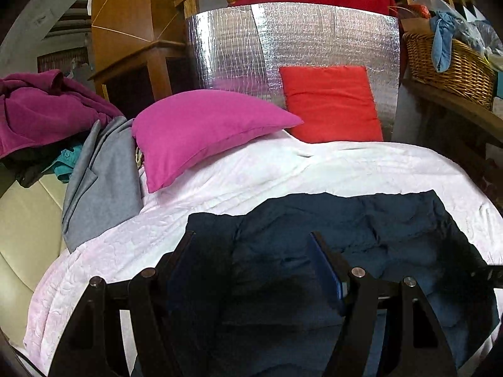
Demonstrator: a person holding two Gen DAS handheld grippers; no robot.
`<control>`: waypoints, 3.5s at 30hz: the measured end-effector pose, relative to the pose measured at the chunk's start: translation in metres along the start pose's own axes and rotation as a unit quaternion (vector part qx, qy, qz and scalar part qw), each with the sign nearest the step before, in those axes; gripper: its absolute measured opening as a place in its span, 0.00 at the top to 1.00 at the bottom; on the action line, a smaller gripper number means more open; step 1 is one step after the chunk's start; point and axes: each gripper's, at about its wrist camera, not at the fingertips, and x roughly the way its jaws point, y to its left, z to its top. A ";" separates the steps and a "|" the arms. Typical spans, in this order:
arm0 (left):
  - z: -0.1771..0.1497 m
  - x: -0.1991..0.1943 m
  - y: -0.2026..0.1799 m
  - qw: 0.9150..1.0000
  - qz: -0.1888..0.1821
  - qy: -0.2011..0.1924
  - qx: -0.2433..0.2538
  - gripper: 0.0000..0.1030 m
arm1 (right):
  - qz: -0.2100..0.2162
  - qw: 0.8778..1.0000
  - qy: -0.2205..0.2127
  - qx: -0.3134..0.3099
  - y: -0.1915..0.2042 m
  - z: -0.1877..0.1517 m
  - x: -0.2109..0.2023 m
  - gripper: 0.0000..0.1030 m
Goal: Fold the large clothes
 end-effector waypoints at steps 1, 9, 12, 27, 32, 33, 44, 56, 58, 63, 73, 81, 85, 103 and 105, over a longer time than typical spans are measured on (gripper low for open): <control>0.000 0.000 -0.001 1.000 0.000 -0.001 0.001 0.30 | -0.003 1.000 0.001 -0.007 0.001 0.000 0.003 0.58; 0.000 0.002 -0.004 1.000 0.005 0.000 0.005 0.30 | 0.004 1.000 0.006 -0.005 0.001 0.001 -0.002 0.55; 0.000 0.002 -0.003 1.000 0.006 0.000 0.004 0.30 | 0.008 1.000 -0.004 -0.007 0.002 0.003 -0.014 0.55; -0.002 0.003 -0.003 1.000 0.013 0.003 0.007 0.30 | 0.018 1.000 -0.024 -0.001 -0.002 0.010 -0.024 0.55; -0.006 0.015 0.007 0.999 0.029 0.033 0.008 0.30 | 0.002 1.000 0.006 0.007 -0.011 0.010 -0.008 0.55; -0.008 0.020 0.012 0.998 0.033 0.046 0.003 0.30 | 0.004 1.000 0.008 0.008 -0.012 0.010 -0.006 0.55; -0.033 0.050 0.120 0.979 0.095 0.148 -0.106 0.25 | 0.025 0.997 -0.053 0.045 -0.052 0.025 -0.052 0.28; -0.067 0.091 0.144 0.944 -0.026 0.253 -0.208 0.21 | 0.001 0.997 -0.021 0.077 -0.078 0.028 -0.026 0.24; -0.069 0.092 0.147 0.939 -0.036 0.251 -0.234 0.23 | -0.033 0.998 -0.025 0.054 -0.068 0.026 -0.021 0.43; -0.069 0.098 0.135 0.945 -0.011 0.251 -0.211 0.25 | -0.078 0.996 -0.048 0.018 -0.058 0.023 -0.025 0.63; -0.054 0.076 0.134 0.954 0.028 0.227 -0.193 0.26 | -0.070 0.996 -0.028 0.036 -0.064 0.031 -0.032 0.54; -0.024 0.026 0.117 0.979 0.036 0.122 -0.159 0.26 | -0.016 0.995 -0.091 -0.022 -0.038 0.020 -0.074 0.53; -0.022 0.019 0.096 0.986 0.009 0.112 -0.127 0.26 | -0.005 0.996 -0.063 -0.064 -0.019 0.007 -0.067 0.62; -0.039 0.024 0.028 0.990 -0.004 0.139 -0.023 0.26 | 0.000 0.998 -0.010 -0.057 -0.014 -0.004 -0.040 0.62; -0.037 0.014 0.023 0.993 -0.001 0.120 -0.009 0.26 | 0.011 0.998 -0.016 -0.063 -0.006 -0.004 -0.042 0.62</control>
